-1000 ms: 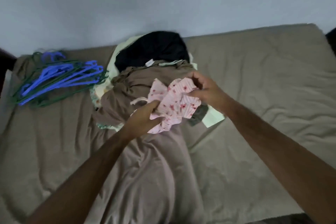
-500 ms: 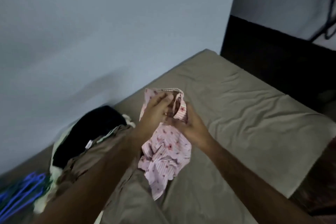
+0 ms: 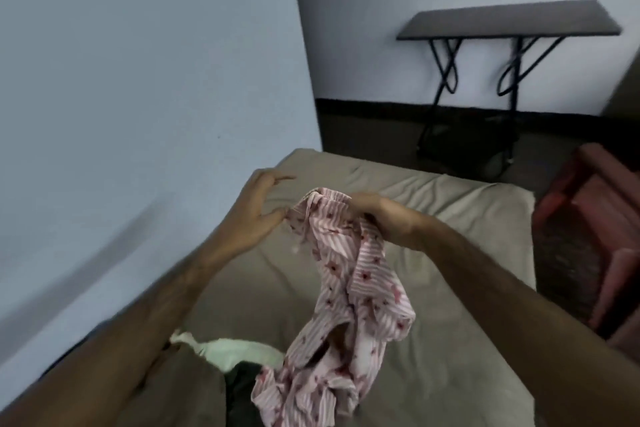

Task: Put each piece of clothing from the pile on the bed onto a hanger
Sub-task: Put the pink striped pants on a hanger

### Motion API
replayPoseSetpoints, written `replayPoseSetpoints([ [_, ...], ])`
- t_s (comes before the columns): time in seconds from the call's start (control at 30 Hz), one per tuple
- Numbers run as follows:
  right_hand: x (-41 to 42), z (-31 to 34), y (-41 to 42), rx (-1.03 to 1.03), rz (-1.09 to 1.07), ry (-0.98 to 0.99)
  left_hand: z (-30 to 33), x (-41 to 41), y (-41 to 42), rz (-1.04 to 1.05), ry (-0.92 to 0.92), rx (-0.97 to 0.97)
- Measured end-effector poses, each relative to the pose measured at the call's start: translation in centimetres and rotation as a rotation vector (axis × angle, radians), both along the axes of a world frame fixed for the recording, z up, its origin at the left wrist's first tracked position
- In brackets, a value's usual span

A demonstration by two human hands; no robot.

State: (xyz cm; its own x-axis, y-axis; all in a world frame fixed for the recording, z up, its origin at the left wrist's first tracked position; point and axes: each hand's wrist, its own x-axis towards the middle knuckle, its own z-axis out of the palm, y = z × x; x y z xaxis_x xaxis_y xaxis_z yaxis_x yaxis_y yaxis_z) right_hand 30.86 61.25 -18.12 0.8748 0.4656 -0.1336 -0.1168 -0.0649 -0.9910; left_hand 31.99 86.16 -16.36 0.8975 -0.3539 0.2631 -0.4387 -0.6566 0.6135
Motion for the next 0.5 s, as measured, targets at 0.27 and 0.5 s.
replayPoseSetpoints([
  [0.27, -4.3, -3.3, 2.1, -0.049, -0.271, -0.234, -7.1, -0.4, 3.1, -0.504, 0.341, 0.013],
  [0.5, -17.0, -3.0, 6.4, -0.314, -0.319, -0.369, -8.2, -9.9, 6.2, -0.331, -0.012, -0.180],
])
